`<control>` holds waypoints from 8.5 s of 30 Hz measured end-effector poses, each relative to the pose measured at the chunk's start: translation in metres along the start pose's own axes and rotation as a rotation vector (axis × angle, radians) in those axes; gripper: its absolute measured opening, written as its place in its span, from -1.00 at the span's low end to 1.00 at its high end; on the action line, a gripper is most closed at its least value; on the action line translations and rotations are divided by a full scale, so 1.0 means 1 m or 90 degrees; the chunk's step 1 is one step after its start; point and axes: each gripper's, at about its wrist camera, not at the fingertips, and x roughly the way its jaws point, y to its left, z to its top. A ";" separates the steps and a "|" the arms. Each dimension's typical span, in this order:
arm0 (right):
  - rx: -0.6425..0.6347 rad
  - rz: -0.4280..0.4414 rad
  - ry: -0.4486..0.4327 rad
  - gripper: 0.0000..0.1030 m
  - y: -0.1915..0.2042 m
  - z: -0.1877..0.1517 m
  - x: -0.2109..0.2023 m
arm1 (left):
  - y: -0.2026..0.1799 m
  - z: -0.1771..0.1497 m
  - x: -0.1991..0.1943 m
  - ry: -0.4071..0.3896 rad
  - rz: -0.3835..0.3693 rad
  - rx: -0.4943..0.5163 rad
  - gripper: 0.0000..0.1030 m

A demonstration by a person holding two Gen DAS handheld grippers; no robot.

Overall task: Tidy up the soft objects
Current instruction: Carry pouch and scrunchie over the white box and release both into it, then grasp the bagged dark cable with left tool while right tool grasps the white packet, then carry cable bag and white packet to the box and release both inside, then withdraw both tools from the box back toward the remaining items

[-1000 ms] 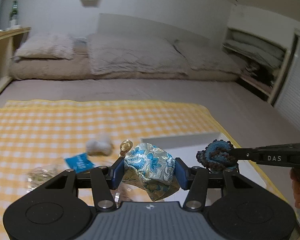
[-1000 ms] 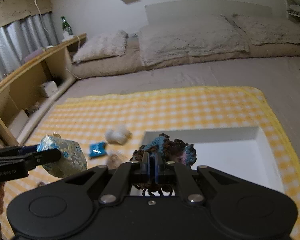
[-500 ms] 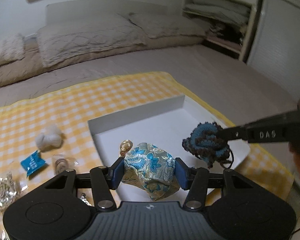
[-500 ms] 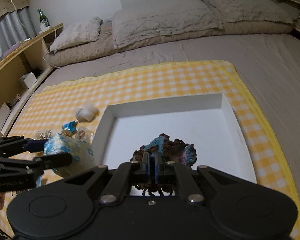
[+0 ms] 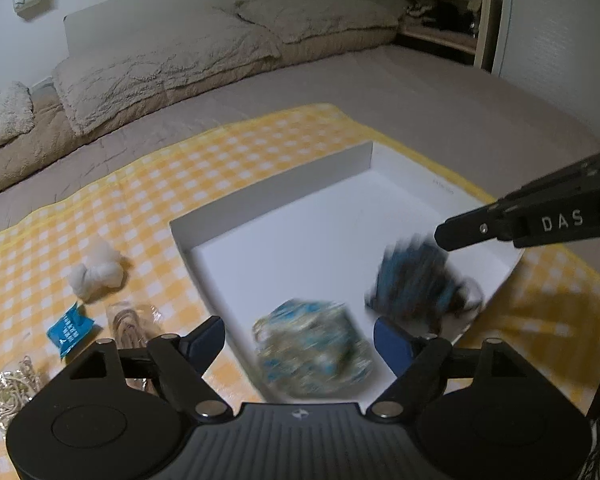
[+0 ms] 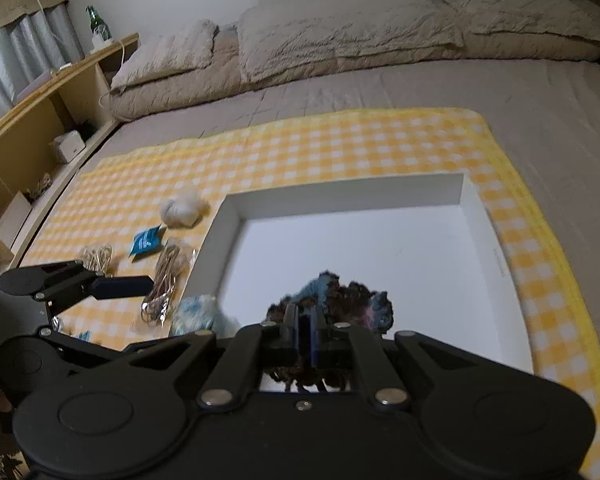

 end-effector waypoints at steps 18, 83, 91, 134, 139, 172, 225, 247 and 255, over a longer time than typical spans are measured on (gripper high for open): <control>-0.030 -0.038 0.049 0.29 0.007 -0.013 -0.002 | 0.007 -0.011 -0.012 0.031 0.002 -0.025 0.98; -0.089 0.017 0.027 1.00 0.147 0.017 0.051 | 0.193 -0.154 -0.075 0.162 0.211 -0.281 1.00; -0.122 0.060 0.049 1.00 0.182 0.013 0.060 | 0.209 -0.176 -0.069 0.200 0.209 -0.295 1.00; 0.056 0.069 0.188 1.00 0.318 -0.056 0.180 | 0.238 -0.190 -0.086 0.169 0.204 -0.239 -0.06; 0.000 0.058 0.183 1.00 0.326 -0.057 0.184 | 0.239 -0.189 -0.087 0.167 0.200 -0.246 -0.21; -0.107 0.121 0.128 0.29 0.258 -0.016 0.114 | 0.213 -0.107 -0.108 0.010 0.178 -0.308 -0.48; 0.005 -0.073 -0.006 0.29 -0.042 0.014 0.001 | 0.038 0.085 0.121 -0.011 -0.019 0.109 0.37; -0.039 -0.120 0.090 0.70 -0.060 0.000 0.034 | 0.040 0.063 0.085 0.029 -0.046 0.000 0.79; -0.024 -0.132 0.106 0.81 -0.061 -0.005 0.032 | 0.035 0.054 0.065 0.043 -0.060 -0.029 0.90</control>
